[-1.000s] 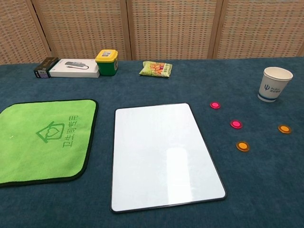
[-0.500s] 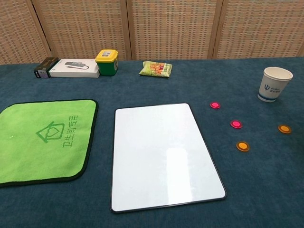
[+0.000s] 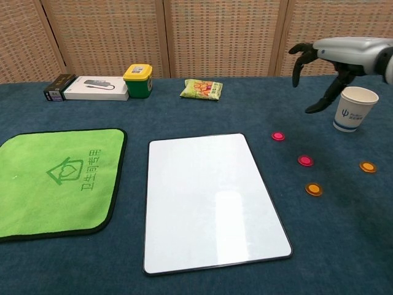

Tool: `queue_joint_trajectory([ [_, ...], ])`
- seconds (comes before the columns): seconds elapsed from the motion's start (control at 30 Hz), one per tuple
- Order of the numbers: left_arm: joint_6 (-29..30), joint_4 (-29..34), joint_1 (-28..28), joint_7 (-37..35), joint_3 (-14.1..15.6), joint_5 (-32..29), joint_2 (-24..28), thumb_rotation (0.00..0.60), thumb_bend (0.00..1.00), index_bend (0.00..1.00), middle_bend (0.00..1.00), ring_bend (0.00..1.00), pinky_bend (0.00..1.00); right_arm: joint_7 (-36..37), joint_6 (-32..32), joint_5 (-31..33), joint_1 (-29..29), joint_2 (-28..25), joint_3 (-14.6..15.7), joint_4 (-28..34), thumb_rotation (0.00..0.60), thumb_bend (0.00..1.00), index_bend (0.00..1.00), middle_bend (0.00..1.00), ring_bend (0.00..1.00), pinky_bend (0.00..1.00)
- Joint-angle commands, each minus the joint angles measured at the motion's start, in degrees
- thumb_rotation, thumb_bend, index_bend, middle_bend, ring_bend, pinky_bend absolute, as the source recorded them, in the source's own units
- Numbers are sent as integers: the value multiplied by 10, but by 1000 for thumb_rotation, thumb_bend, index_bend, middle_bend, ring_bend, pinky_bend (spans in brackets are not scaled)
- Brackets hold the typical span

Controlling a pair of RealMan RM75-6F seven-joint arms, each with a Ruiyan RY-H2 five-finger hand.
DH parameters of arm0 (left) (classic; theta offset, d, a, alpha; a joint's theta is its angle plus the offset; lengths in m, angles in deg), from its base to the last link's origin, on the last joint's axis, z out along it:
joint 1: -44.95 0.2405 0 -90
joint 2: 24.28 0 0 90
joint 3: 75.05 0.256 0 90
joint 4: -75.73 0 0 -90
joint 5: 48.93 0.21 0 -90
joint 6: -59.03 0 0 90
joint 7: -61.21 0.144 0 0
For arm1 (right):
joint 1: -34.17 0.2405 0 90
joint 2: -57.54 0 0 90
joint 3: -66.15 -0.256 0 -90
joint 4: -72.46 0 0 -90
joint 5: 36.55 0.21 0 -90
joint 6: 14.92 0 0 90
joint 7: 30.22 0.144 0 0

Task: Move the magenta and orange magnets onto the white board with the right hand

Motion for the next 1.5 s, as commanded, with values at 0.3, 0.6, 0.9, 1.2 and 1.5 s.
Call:
queue_joint_trajectory([
  [0.3, -7, 5, -2, -4, 0, -5, 3, 600, 8, 0, 0, 0, 0, -34, -69, 79, 77, 105, 5, -146, 600, 260, 387, 0, 0, 0],
  [0.6, -9, 8, -3, -3, 1, -5, 4, 600, 8, 0, 0, 0, 0, -19, -85, 79, 100, 153, 20, -217, 600, 275, 402, 0, 0, 0],
  [0.9, -9, 9, -3, -6, 0, -6, 4, 600, 9, 0, 0, 0, 0, -18, -98, 79, 113, 185, 31, -270, 600, 337, 411, 0, 0, 0],
  [1.2, -10, 9, -3, -11, 1, -7, 6, 600, 9, 0, 0, 0, 0, -20, -108, 84, 115, 207, 40, -298, 600, 337, 411, 0, 0, 0],
  [1.5, -10, 10, -3, -12, 1, -7, 6, 600, 10, 0, 0, 0, 0, -16, -111, 79, 119, 217, 42, -313, 600, 337, 411, 0, 0, 0],
])
